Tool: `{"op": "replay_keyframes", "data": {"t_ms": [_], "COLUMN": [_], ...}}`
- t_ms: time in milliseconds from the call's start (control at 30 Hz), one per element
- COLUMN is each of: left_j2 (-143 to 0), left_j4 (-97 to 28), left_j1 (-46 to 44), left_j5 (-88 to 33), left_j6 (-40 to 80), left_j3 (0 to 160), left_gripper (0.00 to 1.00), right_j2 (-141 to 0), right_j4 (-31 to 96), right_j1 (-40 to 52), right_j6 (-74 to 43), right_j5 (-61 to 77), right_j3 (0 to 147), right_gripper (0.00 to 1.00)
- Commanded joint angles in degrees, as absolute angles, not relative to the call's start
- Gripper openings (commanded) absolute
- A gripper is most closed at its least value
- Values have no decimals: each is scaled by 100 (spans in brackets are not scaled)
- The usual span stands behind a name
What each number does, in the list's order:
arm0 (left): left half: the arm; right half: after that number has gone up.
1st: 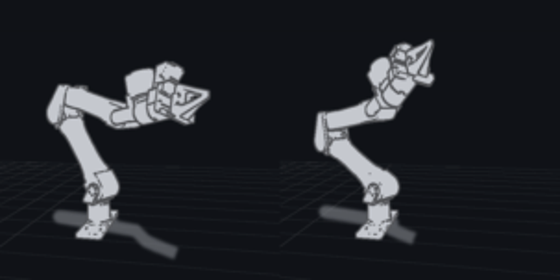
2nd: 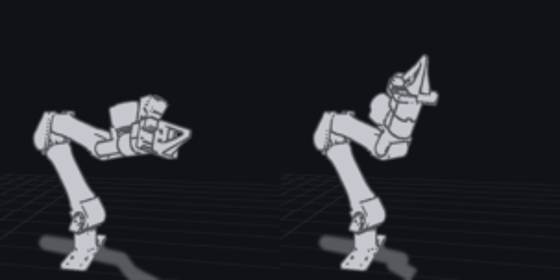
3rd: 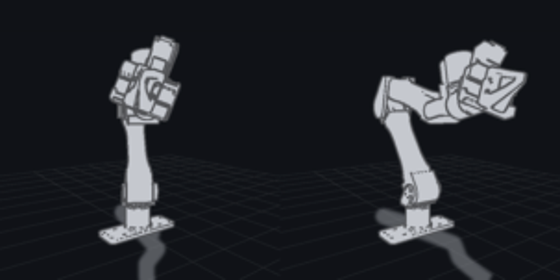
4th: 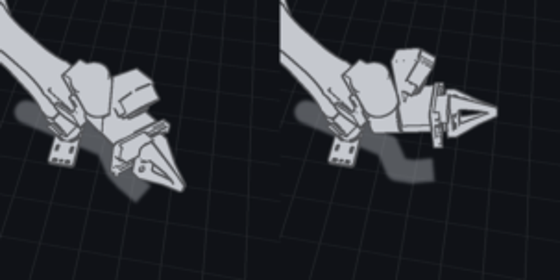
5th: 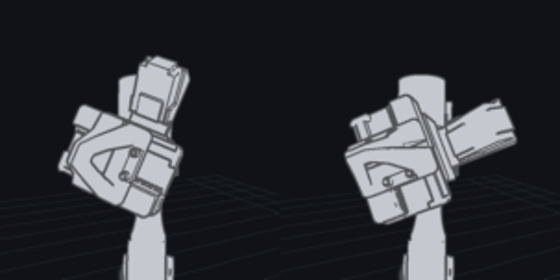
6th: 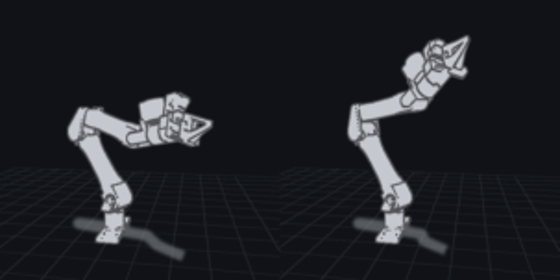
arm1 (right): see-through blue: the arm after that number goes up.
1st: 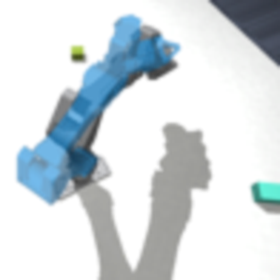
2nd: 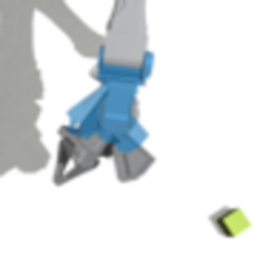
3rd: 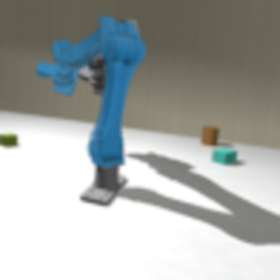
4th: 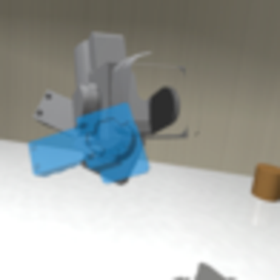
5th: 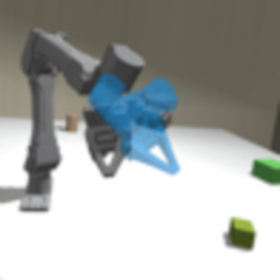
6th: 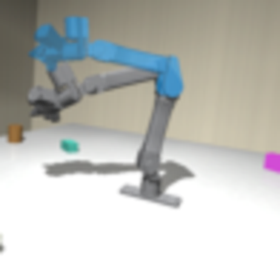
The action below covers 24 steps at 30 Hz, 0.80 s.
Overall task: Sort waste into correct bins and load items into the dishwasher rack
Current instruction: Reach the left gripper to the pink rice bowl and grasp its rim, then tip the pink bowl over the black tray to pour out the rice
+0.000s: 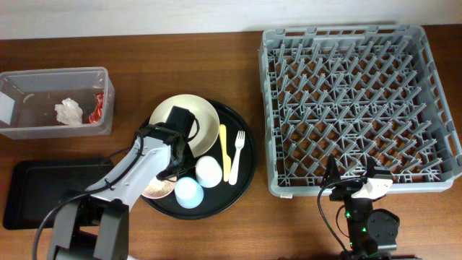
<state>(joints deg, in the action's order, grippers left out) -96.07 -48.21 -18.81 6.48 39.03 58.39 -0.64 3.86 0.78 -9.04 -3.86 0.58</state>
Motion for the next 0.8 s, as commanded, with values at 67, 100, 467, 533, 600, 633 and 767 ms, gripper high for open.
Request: {"op": "replay_keyframes", "data": {"t_ms": [67,100,467,533,600,633,767], "left_j2": [-9664,-9664,-9664,-9664,-9664,-9664,-9664], "left_j4": [-4871,-4888,-5852,-5979,-6147,-6250,-7072], "left_j1": [-1870,-1870,-1870,-1870,-1870,-1870,-1734], "left_j5": [843,845,891,908,910,913,1446], "left_j6": [3813,3771,3505,3461,3415,3367,3356], "left_j3": [5824,5824,6923,7081,7227,7308,8071], "left_gripper": [1,1,1,1,1,1,1], "right_j2": [-32,-32,-32,-32,-32,-32,-32], "right_j4": [419,419,419,419,419,419,419], "right_j1": [36,36,36,36,36,36,36], "right_j6": [-932,-932,-932,-932,-932,-932,-934], "right_j5": [-478,-478,-478,-478,-478,-478,-478], "right_j3": [32,32,32,32,32,32,32], "right_gripper": [98,98,98,98,98,98,98]}}
